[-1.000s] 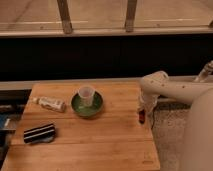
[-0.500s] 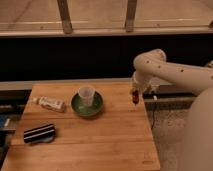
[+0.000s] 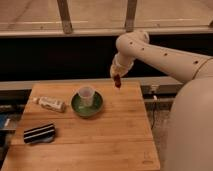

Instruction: Place the pepper in the ceramic cup

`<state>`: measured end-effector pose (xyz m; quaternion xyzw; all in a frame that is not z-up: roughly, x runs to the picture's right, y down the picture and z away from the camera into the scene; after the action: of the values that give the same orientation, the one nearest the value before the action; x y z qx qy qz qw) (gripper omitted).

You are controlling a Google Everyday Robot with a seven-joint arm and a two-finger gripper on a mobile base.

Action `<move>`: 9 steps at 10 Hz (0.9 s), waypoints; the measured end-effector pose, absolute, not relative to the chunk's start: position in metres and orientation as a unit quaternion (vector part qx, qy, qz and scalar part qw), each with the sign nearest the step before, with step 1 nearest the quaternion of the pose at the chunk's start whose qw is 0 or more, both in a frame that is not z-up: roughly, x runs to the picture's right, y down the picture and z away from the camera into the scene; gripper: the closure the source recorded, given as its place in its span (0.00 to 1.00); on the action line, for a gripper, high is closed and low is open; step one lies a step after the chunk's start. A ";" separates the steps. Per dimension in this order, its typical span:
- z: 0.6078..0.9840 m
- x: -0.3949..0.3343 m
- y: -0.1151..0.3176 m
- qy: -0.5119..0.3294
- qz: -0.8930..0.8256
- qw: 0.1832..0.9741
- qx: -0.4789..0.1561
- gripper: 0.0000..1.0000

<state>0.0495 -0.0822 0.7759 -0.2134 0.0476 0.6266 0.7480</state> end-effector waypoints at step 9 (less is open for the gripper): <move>0.775 0.037 -0.086 0.038 0.609 0.762 -0.219 1.00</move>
<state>0.0375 -0.0865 0.7748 -0.2187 0.0380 0.6086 0.7618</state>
